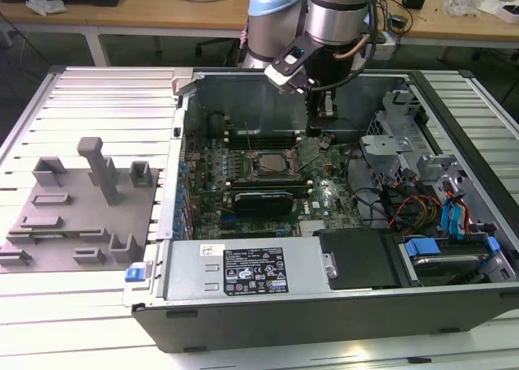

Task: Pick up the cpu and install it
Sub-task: 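Close the cpu cover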

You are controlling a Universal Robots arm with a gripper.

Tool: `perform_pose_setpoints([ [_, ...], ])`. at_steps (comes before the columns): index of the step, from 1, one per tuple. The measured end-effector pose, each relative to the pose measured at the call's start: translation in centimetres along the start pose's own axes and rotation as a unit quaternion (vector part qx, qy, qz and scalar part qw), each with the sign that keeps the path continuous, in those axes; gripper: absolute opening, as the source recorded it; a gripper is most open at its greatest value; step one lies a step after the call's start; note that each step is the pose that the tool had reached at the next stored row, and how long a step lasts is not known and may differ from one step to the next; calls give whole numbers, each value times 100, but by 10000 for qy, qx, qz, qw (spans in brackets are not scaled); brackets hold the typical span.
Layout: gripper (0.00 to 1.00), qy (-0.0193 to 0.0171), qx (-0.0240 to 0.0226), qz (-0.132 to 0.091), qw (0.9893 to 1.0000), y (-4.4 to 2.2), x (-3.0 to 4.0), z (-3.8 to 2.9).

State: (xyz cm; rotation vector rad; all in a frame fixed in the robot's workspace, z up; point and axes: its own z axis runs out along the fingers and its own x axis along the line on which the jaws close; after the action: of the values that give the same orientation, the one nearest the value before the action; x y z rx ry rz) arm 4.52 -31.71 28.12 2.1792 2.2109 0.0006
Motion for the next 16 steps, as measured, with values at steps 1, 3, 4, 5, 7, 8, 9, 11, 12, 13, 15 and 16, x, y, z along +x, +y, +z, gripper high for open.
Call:
perform_pose_setpoints([
  [1,11,1,15,-1,10000,178,-17,16],
  [3,11,1,40,0,10000,222,-26,76],
  [4,11,1,46,1,10000,230,-27,94],
  [5,11,1,52,1,10000,237,-28,113],
  [7,11,1,64,2,10000,250,-29,155],
  [8,11,2,69,2,10000,254,-30,173],
  [9,11,2,81,1,10000,262,-30,204],
  [11,11,3,96,1,10000,268,-29,240],
  [12,11,5,99,2,10000,269,-29,251],
  [13,11,9,103,2,9999,269,-26,273],
  [15,11,10,105,1,9999,270,-14,284],
  [16,11,11,105,2,9999,270,5,294],
])
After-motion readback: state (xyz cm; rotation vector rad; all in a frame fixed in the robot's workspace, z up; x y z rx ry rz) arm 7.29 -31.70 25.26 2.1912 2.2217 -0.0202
